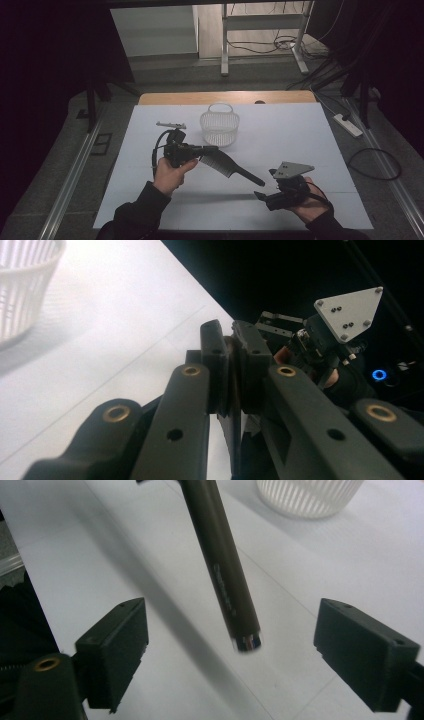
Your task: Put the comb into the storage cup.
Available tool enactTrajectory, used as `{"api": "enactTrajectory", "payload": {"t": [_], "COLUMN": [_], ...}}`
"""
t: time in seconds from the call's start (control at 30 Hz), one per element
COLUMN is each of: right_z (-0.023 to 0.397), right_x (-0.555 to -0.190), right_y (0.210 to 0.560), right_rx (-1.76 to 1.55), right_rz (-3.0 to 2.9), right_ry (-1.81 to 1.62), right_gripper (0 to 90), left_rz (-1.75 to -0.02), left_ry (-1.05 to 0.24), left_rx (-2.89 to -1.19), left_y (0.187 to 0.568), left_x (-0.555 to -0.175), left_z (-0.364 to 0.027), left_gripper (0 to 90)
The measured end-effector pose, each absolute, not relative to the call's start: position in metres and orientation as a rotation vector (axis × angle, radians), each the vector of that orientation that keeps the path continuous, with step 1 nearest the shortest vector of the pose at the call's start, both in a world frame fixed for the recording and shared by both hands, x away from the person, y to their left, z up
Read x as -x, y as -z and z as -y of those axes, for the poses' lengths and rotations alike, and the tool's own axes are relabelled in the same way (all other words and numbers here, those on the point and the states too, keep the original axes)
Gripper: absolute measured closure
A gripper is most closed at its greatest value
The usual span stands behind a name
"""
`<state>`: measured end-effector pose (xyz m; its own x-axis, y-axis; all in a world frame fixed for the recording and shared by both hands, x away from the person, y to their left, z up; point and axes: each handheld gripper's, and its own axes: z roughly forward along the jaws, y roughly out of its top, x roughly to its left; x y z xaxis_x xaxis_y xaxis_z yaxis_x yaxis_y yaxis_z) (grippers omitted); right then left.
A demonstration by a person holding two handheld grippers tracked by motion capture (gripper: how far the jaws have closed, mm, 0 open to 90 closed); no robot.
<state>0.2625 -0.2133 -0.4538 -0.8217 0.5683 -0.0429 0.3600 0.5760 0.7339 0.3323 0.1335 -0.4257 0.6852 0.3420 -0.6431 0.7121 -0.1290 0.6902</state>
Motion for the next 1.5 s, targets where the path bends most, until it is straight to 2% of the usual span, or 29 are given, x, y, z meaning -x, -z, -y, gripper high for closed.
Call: {"api": "enactTrajectory", "payload": {"t": [0.27,0.4,1.5], "right_z": [0.223,0.228,0.263], "right_x": [-0.268,-0.270,-0.270], "right_y": [0.456,0.460,0.467], "right_rx": [-0.812,-0.821,-0.956], "right_rz": [-2.550,-2.552,-2.487], "right_ry": [-1.093,-1.066,-1.031], "right_gripper": [6.2,0.0,0.0], "left_rz": [-0.860,-0.862,-0.921], "left_ry": [0.355,0.338,0.237], "left_rx": [-1.728,-1.727,-1.702], "left_y": [0.421,0.419,0.398], "left_x": [-0.333,-0.334,-0.348], "left_z": [-0.140,-0.144,-0.174], "left_gripper": [84.0,84.0,84.0]}}
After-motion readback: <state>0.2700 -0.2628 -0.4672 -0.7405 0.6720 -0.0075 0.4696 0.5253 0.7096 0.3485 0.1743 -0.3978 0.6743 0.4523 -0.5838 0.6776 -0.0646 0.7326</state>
